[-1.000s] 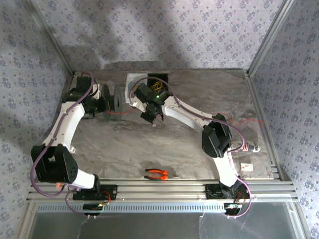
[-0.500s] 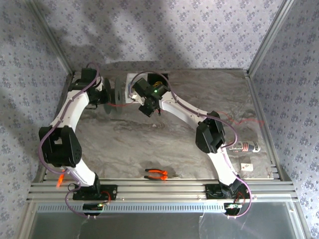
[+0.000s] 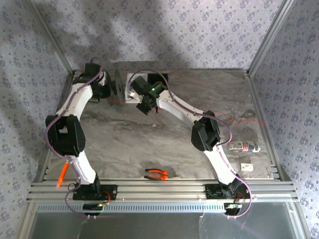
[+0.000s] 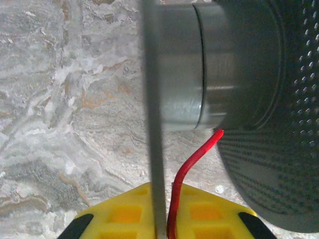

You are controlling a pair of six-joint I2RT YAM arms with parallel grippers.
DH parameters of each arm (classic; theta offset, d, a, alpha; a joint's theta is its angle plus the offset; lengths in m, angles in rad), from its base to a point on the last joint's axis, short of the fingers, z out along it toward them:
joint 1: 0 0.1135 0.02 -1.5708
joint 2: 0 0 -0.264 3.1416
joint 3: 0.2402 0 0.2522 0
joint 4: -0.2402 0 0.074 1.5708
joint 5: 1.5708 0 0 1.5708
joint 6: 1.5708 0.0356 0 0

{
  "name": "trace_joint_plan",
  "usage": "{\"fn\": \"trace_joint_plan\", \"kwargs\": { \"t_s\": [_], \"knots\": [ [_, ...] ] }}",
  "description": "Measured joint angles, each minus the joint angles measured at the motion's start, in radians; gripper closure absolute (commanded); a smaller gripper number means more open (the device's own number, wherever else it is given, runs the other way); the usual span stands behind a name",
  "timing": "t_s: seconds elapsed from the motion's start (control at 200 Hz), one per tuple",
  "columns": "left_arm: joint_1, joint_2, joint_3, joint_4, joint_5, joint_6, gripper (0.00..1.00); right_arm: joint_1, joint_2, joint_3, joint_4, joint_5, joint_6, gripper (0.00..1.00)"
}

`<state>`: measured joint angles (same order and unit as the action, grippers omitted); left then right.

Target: Wrap the cables

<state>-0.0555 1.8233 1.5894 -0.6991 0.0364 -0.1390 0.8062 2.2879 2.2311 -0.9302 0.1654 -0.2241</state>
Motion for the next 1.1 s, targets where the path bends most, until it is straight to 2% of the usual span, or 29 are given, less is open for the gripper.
{"fn": "trace_joint_plan", "kwargs": {
  "t_s": [0.085,0.435,0.65,0.745,0.815,0.919,1.004,1.099],
  "knots": [
    [-0.002,0.021,0.024,0.0,-0.001,0.002,1.0,-0.003,0.015,0.011,0.003,-0.007,0.0,1.0],
    [-0.006,0.036,0.048,-0.011,-0.02,0.008,1.0,-0.009,0.033,0.016,0.007,-0.032,-0.001,1.0],
    [-0.002,-0.073,-0.045,-0.055,-0.025,0.007,1.0,0.0,-0.002,-0.083,0.051,-0.088,-0.005,1.0],
    [0.003,-0.146,-0.073,-0.097,-0.018,0.007,1.0,0.01,-0.04,-0.156,0.083,-0.137,-0.008,0.82],
    [0.009,-0.206,-0.079,-0.122,-0.014,0.007,1.0,0.019,-0.077,-0.209,0.101,-0.181,-0.012,0.6],
    [0.016,-0.305,-0.094,-0.146,-0.016,0.007,1.0,0.022,-0.145,-0.29,0.13,-0.275,-0.025,0.37],
    [0.016,-0.383,-0.125,-0.159,-0.023,0.007,1.0,0.021,-0.211,-0.354,0.154,-0.354,-0.053,0.23],
    [0.016,-0.445,-0.159,-0.189,-0.031,0.007,1.0,0.02,-0.306,-0.433,0.177,-0.427,-0.071,0.15]
  ]
}}
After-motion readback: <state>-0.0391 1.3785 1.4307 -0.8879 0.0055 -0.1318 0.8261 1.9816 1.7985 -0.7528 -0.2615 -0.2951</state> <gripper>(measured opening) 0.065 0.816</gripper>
